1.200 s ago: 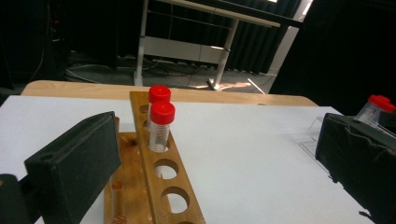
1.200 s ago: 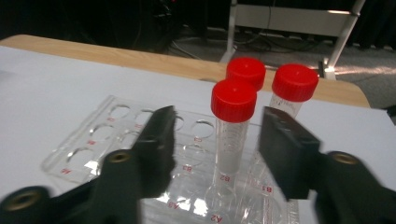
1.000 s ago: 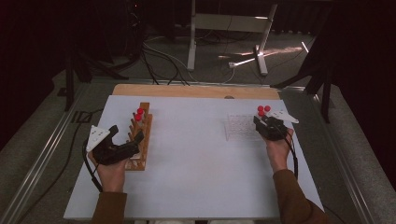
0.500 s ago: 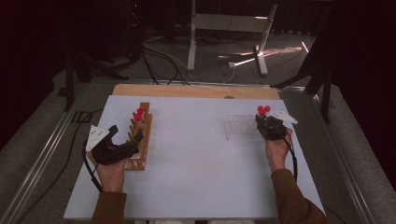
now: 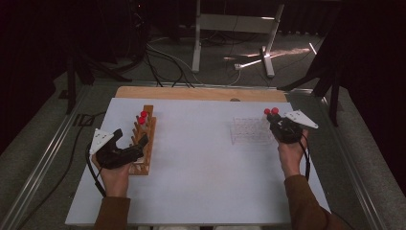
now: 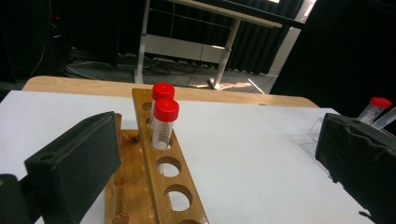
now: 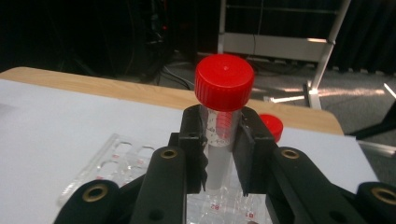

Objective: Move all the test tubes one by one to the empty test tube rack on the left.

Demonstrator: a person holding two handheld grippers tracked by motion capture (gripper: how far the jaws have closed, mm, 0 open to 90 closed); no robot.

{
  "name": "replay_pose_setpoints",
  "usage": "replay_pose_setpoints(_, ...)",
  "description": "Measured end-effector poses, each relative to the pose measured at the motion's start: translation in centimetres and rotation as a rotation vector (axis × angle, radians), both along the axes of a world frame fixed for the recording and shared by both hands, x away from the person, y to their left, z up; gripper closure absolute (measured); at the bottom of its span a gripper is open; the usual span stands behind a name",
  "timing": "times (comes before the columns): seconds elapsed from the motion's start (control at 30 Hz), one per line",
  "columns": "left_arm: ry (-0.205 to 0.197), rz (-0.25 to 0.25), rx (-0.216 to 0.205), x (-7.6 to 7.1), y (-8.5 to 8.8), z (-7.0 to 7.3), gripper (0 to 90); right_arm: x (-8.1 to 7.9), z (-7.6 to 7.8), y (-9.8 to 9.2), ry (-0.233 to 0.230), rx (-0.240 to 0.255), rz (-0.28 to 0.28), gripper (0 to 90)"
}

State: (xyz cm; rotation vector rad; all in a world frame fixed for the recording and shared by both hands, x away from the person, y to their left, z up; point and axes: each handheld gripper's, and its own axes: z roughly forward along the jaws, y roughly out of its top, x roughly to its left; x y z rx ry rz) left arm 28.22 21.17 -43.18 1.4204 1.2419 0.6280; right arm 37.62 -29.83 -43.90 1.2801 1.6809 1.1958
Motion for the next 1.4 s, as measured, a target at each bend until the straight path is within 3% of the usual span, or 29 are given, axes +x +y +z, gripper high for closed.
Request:
replay_pose_setpoints(0.27,-0.001,0.0,-0.004,0.0,0.0,0.1,0.7,-1.7,0.8,0.4,-0.019,0.013,0.068,73.7)
replay_pose_setpoints(0.77,0.026,-0.013,-0.01,0.0,-0.5,-0.1,0.7,-4.0,-0.7,2.0,0.013,0.085,0.219,73.6)
replay_pose_setpoints(0.93,0.032,-0.035,0.003,0.1,-1.2,0.0,0.7,-4.3,-1.0,2.8,0.032,0.081,0.261,73.6)
replay_pose_setpoints(1.1,0.031,-0.055,0.005,0.1,-2.1,0.2,0.8,-4.6,-1.0,3.6,0.036,0.078,0.298,73.5)
replay_pose_setpoints(1.17,0.038,-0.099,0.034,0.1,-3.6,0.4,1.2,-4.8,-0.9,4.5,0.039,0.075,0.336,73.5)
replay_pose_setpoints(1.4,0.046,-0.197,0.071,0.3,-7.1,0.6,1.2,-5.6,-0.5,6.4,0.044,0.069,0.418,73.4)
